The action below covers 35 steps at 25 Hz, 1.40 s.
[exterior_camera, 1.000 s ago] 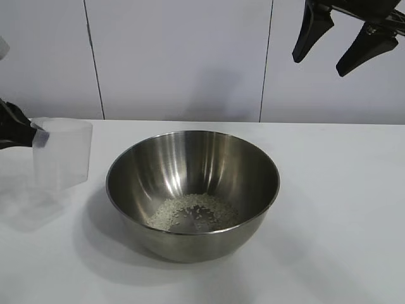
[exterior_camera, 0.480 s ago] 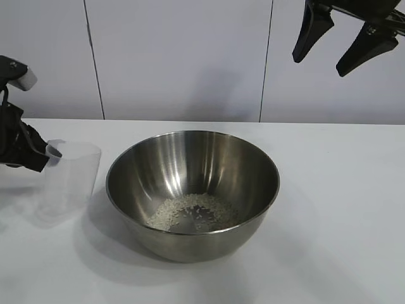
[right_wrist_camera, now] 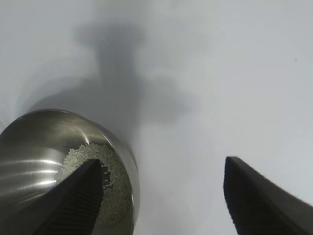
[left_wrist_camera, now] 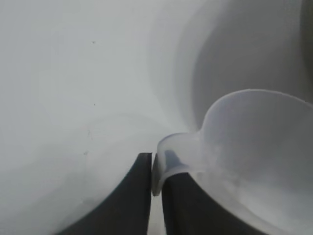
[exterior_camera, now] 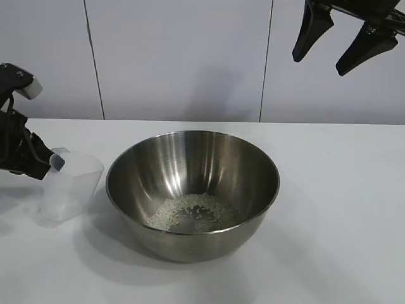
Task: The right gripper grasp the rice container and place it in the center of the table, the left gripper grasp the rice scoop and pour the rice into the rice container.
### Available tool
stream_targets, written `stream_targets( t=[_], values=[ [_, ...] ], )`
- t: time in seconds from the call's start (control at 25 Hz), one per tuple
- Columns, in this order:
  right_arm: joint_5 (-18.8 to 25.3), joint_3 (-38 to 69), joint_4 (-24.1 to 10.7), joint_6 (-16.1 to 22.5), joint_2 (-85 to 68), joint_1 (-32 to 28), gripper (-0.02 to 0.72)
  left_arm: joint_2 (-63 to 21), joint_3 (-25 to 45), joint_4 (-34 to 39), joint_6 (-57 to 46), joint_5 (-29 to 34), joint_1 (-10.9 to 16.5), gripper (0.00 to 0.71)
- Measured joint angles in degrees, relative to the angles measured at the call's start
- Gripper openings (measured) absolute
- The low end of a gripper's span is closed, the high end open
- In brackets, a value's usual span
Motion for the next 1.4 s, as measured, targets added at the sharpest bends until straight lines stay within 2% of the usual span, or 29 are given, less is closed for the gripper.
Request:
stream_targets(
  t=[0.12, 0.24, 0.4, 0.56, 0.72, 0.88, 0.96, 1.04, 1.16, 1.4],
  values=[
    [0.00, 0.00, 0.00, 0.00, 0.00, 0.00, 0.487, 0.00, 0.00, 0.00, 0.00, -0.93, 0.00, 0.354],
    [-0.34, 0.00, 0.00, 0.00, 0.00, 0.00, 0.487, 0.00, 0.00, 0.00, 0.00, -2.06, 0.00, 0.393],
    [-0.89, 0.00, 0.00, 0.00, 0.00, 0.00, 0.487, 0.00, 0.00, 0.00, -1.08, -4.19, 0.00, 0.404],
    [-0.89, 0.00, 0.00, 0.00, 0.00, 0.00, 0.487, -0.66, 0.00, 0.00, -8.05, -7.90, 0.00, 0.405],
    [-0.89, 0.00, 0.00, 0.00, 0.00, 0.00, 0.487, -5.17, 0.00, -0.05, -21.84, -11.35, 0.05, 0.405],
    [-0.89, 0.00, 0.00, -0.12, 0.00, 0.00, 0.487, -10.92, -0.28, -0.05, -39.71, -10.67, 0.12, 0.400],
    [-0.89, 0.00, 0.00, -0.27, 0.00, 0.00, 0.487, -12.67, -0.36, 0.18, -50.16, -6.72, 0.36, 0.393],
    [-0.89, 0.00, 0.00, -0.60, 0.00, 0.00, 0.487, -12.82, -1.47, 3.64, -61.58, 1.30, 1.19, 0.391],
    [-0.89, 0.00, 0.00, -0.86, 0.00, 0.00, 0.487, -12.75, -4.82, 10.27, -73.06, 12.88, 2.57, 0.391],
    [-0.89, 0.00, 0.00, -1.04, 0.00, 0.00, 0.487, -12.75, -14.96, 16.47, -75.19, 29.39, 3.04, 0.391]
  ],
)
